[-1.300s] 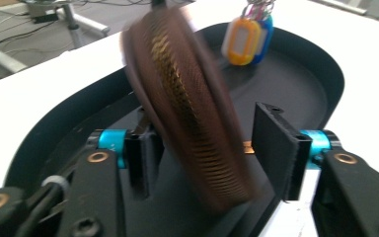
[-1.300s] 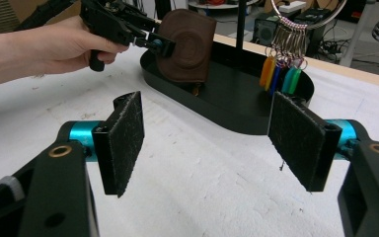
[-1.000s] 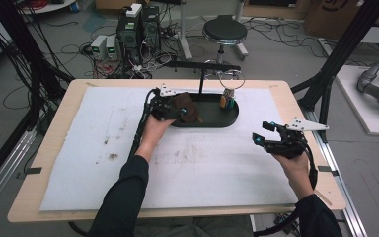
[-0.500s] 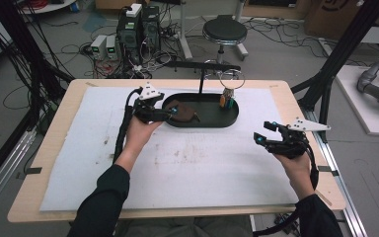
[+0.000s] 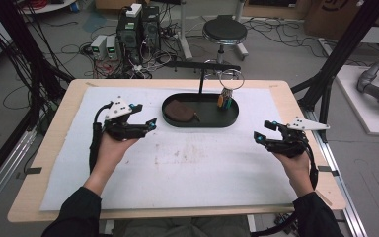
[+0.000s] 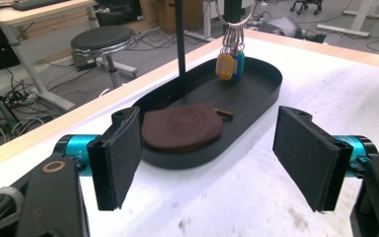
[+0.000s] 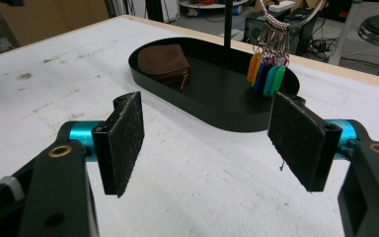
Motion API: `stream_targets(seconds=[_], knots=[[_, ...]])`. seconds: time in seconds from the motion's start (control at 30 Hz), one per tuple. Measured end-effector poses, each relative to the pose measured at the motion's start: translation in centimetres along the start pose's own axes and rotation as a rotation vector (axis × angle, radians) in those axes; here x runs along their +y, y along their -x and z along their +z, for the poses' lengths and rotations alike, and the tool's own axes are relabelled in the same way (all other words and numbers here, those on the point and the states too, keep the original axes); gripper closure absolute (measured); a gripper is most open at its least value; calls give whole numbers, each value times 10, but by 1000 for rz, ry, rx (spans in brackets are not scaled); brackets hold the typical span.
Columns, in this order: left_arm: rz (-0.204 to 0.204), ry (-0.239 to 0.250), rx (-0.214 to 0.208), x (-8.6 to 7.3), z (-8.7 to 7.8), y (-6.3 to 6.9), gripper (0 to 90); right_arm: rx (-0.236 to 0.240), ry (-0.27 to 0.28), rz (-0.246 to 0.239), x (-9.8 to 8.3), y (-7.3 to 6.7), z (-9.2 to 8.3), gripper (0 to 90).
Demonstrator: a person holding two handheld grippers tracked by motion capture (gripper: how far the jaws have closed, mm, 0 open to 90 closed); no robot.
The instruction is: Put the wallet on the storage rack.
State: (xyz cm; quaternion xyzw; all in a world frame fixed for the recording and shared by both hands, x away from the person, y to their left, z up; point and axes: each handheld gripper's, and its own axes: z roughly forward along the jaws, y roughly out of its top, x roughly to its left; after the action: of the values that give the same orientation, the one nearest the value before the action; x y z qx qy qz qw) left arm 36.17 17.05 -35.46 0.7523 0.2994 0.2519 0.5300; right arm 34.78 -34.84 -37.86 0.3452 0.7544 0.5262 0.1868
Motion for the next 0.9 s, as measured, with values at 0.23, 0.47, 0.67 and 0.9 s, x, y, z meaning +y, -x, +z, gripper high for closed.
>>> stream_targets(seconds=[0.23, 0.47, 0.67, 0.9], knots=[[-52, 51, -17, -24, -33, -10, 255, -11, -8, 0, -1, 2, 2, 304], [-90, 70, -6, -54, -50, -23, 247, -24, -12, 11, -1, 6, 3, 303], [-103, 55, 8, -69, -53, -29, 246, -37, -17, 13, -1, 7, 5, 302], [-97, 50, 11, -74, -50, -29, 246, -37, -26, 5, -1, 6, 8, 302]])
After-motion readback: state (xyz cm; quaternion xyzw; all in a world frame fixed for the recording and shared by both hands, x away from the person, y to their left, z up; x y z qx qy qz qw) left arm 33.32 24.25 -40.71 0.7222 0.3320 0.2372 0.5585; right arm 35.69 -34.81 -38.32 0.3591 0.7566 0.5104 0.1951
